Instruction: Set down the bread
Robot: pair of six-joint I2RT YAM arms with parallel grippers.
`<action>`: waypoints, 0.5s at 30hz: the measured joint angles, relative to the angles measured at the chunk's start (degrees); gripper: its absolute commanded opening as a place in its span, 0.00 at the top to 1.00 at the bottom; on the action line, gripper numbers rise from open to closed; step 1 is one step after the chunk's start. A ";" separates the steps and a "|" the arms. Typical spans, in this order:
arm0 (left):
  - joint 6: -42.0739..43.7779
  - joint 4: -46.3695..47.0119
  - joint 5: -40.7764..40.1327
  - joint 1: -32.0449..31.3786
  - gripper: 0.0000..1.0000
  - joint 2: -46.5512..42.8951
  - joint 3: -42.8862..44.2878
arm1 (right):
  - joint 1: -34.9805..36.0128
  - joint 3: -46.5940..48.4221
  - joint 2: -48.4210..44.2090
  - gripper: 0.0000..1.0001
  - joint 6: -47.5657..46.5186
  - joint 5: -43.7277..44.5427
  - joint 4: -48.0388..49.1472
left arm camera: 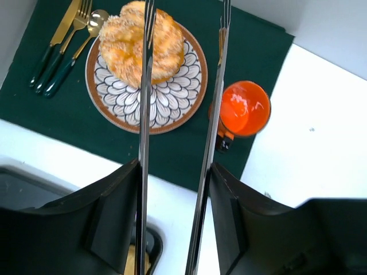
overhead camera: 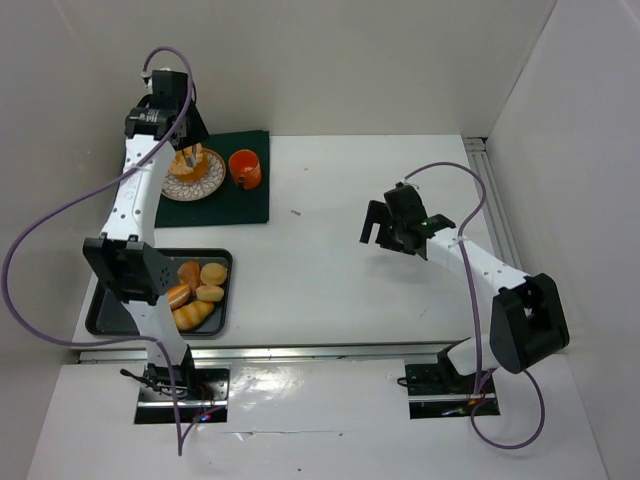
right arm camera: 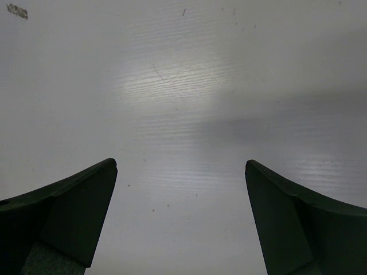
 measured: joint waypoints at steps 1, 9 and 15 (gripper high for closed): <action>0.00 0.00 0.26 0.02 0.39 -1.55 -0.83 | 0.00 0.00 0.00 0.00 0.07 0.02 0.00; 0.37 -0.35 3.80 0.07 0.45 -19.08 -17.68 | 0.44 -0.17 -0.50 0.00 0.68 -0.66 0.59; 1.33 -4.02 4.92 0.07 0.46 -34.56 -34.07 | 1.14 -0.57 -0.52 0.00 0.68 -1.46 1.36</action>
